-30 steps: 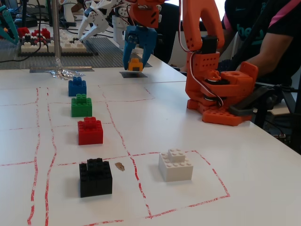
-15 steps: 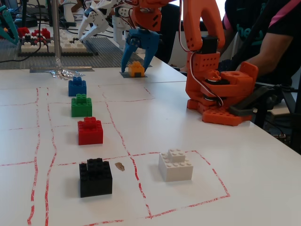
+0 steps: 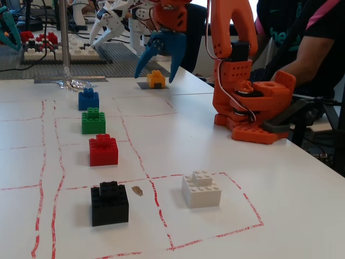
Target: Grab the block and put it in the grey marker
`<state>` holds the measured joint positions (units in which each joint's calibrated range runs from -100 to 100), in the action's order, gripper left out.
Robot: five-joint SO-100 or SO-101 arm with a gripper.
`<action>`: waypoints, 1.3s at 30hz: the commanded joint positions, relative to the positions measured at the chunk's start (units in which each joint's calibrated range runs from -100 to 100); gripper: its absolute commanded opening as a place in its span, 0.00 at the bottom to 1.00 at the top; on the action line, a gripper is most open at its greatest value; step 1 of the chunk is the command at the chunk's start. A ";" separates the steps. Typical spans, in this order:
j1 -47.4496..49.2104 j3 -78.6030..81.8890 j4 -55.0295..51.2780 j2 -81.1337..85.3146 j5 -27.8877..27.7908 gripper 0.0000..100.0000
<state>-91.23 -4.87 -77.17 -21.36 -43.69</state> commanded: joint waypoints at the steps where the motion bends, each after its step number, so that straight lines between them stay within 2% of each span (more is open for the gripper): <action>1: 0.49 -9.73 -7.65 10.80 -1.86 0.39; 8: 4.99 -16.53 -19.40 15.80 0.34 0.34; 13: 13.46 -11.99 -19.40 23.30 6.84 0.22; 18: 26.25 -1.02 -18.34 34.50 14.55 0.06; 22: 38.16 10.22 -16.79 43.81 20.56 0.00; 26: 50.60 21.19 -13.20 52.51 27.35 0.00; 31: 65.24 36.96 -2.91 64.74 35.46 0.00; 39: 84.04 62.08 12.76 85.17 41.61 0.00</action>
<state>-10.97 54.37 -69.05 57.03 -3.74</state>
